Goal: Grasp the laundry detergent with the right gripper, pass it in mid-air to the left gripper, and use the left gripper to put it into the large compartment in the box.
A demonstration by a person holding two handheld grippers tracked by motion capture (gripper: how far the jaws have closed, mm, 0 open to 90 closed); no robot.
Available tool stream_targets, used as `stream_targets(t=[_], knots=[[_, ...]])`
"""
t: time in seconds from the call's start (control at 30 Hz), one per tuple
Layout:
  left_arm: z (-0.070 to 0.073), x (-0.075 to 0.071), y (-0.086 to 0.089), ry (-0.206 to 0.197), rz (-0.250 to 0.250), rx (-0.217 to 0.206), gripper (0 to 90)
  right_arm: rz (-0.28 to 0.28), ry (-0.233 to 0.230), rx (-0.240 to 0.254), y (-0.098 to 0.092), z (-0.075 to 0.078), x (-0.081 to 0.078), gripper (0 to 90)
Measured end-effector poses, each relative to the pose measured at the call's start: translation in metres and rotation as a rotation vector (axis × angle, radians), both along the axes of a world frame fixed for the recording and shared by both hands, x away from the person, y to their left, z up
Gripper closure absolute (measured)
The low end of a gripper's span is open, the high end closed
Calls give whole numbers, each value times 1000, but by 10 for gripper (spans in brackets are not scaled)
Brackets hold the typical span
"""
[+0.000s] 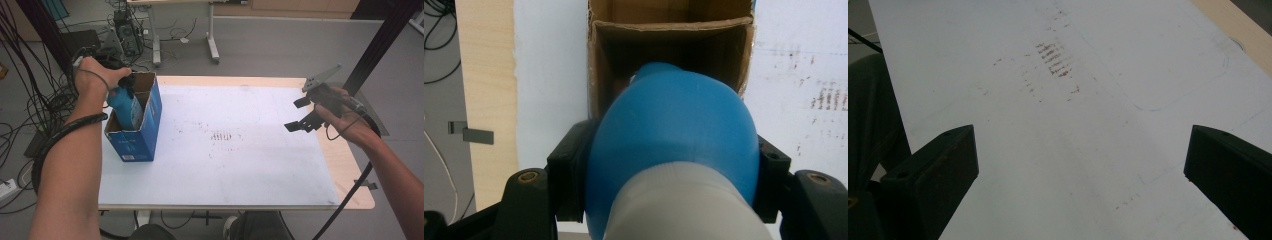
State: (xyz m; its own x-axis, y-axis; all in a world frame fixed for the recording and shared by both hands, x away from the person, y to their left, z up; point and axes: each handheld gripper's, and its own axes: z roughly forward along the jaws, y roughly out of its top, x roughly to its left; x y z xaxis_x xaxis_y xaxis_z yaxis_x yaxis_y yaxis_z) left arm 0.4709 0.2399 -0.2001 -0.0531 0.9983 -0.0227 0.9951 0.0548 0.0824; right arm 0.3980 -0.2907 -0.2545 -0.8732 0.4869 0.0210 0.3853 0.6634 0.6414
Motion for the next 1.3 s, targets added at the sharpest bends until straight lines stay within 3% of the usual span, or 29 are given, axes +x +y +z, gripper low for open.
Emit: stream_targets(t=[0.67, 1.3], knots=[[-32, 0, -2, 9, 1, 3, 356, -13, 8, 0, -4, -5, -1, 11], [-53, 0, -5, 13, -15, 15, 356, -28, 16, -6, -8, -9, -1, 11]])
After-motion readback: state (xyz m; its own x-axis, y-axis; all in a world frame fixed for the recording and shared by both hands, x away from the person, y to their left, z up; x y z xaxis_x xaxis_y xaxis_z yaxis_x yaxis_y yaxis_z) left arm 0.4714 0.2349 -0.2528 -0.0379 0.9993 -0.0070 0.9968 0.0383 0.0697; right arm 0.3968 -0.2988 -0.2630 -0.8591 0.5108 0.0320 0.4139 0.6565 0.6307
